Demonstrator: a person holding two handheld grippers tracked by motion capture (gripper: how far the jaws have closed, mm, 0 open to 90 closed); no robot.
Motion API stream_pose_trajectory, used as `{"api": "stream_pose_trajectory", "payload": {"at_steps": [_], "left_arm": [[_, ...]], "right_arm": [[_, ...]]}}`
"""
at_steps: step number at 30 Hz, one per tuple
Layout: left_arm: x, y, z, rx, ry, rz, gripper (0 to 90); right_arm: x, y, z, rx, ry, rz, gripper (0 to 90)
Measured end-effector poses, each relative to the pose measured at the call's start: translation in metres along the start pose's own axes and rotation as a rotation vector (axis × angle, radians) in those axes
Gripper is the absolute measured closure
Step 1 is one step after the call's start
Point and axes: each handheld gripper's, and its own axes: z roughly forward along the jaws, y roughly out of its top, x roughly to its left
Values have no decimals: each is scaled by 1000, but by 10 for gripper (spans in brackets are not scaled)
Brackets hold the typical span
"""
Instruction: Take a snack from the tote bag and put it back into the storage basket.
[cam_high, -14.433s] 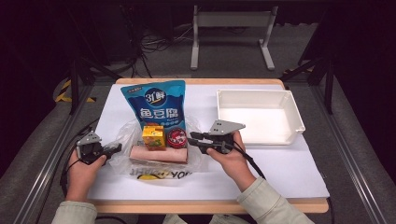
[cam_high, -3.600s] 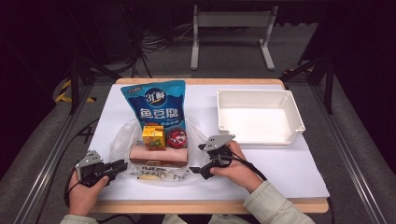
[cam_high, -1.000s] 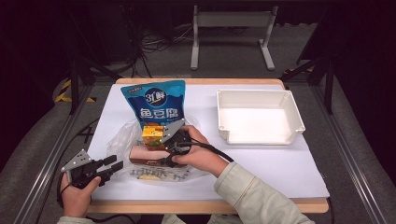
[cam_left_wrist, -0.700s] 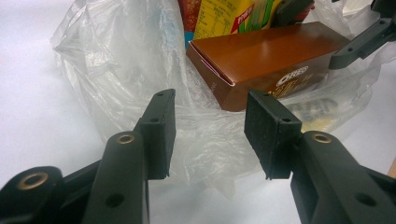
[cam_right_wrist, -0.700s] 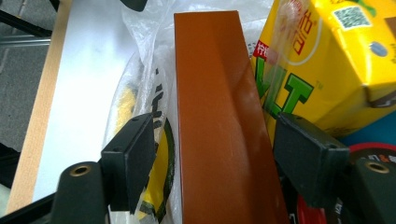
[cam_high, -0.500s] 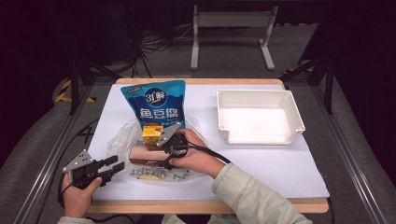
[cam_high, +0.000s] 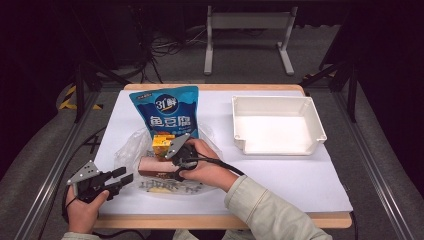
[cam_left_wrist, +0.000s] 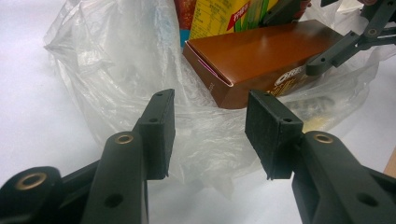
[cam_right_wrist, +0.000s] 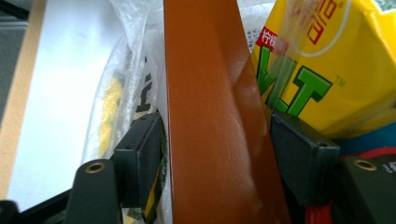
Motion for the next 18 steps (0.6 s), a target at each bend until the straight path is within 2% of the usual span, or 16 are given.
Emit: {"api": "stream_pose_trajectory", "payload": {"at_steps": [4, 8, 18], "left_arm": [[0, 0, 0, 0, -1, -1, 531], [0, 0, 1, 5, -6, -4, 530], [0, -1, 2, 8, -7, -10, 526]], "right_arm": [[0, 1, 0, 8, -7, -11, 378], [2, 4, 2, 49, -27, -33, 381], [4, 7, 3, 89, -36, -46, 392]]}}
